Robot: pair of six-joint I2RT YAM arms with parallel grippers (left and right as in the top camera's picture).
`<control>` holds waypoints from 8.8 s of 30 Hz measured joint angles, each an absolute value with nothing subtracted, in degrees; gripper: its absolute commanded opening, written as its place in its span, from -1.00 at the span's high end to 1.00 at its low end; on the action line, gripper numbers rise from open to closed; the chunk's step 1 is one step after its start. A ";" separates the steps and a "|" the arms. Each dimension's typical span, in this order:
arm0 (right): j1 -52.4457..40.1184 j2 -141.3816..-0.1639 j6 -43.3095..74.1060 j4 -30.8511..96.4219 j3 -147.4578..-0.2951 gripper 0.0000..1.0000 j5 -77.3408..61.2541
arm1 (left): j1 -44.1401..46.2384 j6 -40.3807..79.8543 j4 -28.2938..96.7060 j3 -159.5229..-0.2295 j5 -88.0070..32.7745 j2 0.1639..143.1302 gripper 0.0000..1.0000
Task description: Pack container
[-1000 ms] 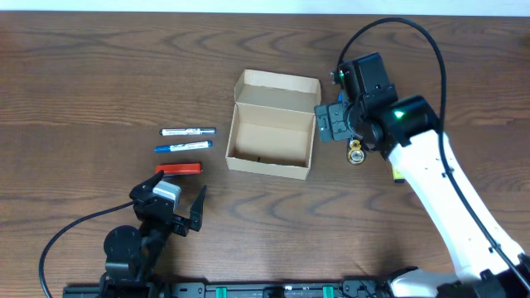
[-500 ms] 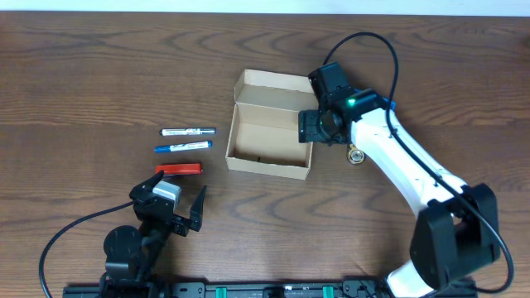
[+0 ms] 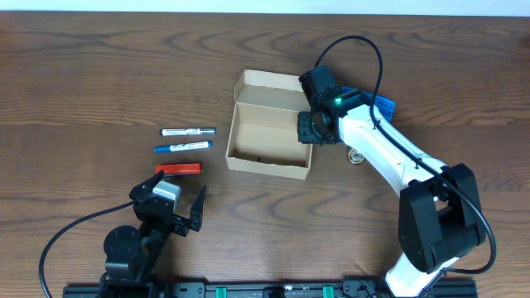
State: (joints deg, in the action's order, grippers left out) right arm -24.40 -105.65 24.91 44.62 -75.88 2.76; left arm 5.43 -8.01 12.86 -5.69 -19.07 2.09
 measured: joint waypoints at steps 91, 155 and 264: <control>2.15 -116.57 -33.71 27.59 -82.24 -0.98 -7.49 | 5.43 -8.01 12.86 -5.69 -19.07 2.09 -0.91; 4.60 -116.29 -46.09 40.66 -85.54 -0.98 -16.75 | 5.43 -8.01 12.86 -5.69 -19.07 2.09 -0.91; -0.67 -130.50 -15.92 55.77 -102.06 0.26 -1.37 | 5.43 -8.01 12.86 -5.69 -19.07 2.09 -0.91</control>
State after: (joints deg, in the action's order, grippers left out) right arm -0.67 -130.50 -15.92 55.77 -102.06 -1.37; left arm 5.43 -8.01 12.86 -5.69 -19.07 2.09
